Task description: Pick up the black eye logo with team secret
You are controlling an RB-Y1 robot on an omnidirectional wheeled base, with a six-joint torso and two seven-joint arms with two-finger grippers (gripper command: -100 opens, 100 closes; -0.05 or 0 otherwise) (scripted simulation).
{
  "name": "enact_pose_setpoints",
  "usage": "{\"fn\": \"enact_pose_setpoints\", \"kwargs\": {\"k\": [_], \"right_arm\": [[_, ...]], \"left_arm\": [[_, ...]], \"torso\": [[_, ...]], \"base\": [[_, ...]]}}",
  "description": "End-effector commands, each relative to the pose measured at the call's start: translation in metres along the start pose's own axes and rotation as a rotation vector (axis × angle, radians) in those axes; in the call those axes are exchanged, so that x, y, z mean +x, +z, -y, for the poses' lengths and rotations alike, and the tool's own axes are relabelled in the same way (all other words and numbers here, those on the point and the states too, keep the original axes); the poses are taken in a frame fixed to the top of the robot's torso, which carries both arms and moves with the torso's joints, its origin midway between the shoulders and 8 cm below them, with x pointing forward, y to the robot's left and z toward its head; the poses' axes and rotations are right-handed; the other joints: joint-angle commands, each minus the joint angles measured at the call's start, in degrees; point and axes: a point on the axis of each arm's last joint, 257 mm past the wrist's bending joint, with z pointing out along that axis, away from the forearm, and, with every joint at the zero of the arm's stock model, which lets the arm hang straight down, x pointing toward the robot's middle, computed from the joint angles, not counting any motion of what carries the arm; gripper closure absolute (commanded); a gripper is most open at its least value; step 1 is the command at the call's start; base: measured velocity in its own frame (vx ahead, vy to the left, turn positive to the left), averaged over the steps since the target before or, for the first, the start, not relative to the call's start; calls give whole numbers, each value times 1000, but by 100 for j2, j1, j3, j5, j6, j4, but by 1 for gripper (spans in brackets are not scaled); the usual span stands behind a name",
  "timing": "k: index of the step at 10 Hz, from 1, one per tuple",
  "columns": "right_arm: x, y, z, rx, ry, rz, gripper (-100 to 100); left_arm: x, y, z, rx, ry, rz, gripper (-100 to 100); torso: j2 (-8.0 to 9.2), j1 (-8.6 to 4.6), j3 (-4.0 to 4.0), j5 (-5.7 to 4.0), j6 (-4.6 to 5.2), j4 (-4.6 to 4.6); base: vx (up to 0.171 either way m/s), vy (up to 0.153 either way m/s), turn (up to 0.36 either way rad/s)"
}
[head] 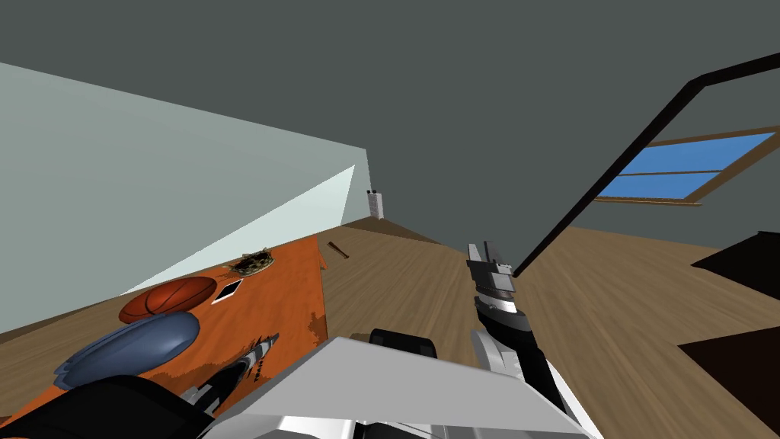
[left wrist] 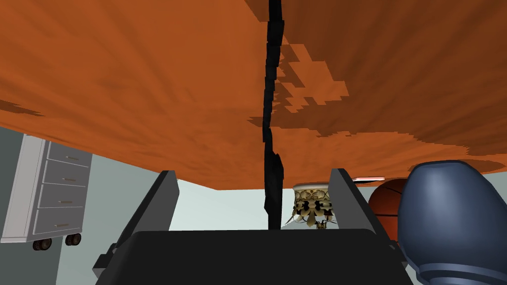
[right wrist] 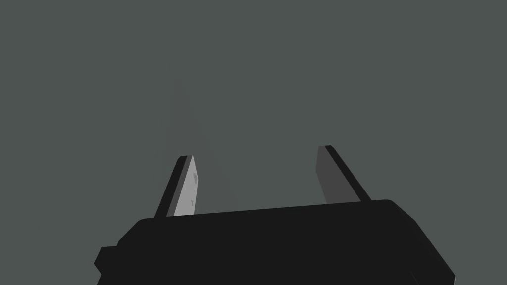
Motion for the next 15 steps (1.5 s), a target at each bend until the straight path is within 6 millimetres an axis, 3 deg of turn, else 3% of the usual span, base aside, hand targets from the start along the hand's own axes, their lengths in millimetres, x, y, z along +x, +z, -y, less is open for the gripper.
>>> {"fn": "enact_pose_setpoints", "kwargs": {"k": [1,2,5,6,10,11,12,13,14,15], "right_arm": [[0,0,0,0,0,0,0],[0,0,0,0,0,0,0],[0,0,0,0,0,0,0],[0,0,0,0,0,0,0],[0,0,0,0,0,0,0],[0,0,0,0,0,0,0],[0,0,0,0,0,0,0],[0,0,0,0,0,0,0],[0,0,0,0,0,0,0],[0,0,0,0,0,0,0]], "left_arm": [[4,-3,-6,8,-3,-3,-100],[-1,-9,-28,-7,-7,-6,-100],[2,-11,-28,3,-9,-7,-100],[2,-11,-28,7,-9,-6,100],[1,-11,-30,1,-13,-6,100],[1,-11,-30,1,-12,-6,0],[7,-5,-11,8,-3,-6,100],[5,-4,-8,7,-3,-4,100],[9,1,15,26,1,0,100],[3,3,23,21,2,5,100]], "torso": [[0,0,0,0,0,0],[7,5,3,1,-1,1],[8,9,4,1,0,1],[18,15,10,3,0,4],[25,26,14,12,11,5],[26,27,15,12,10,5],[26,27,15,13,10,6],[49,46,27,28,12,10],[57,59,32,35,11,13],[65,74,37,47,10,14]], "base": [[48,-34,6],[79,-67,-25],[44,-28,1],[0,0,0],[0,1,6],[0,0,0],[-87,58,14],[-99,72,-12],[-117,93,20],[-109,68,2]]}}
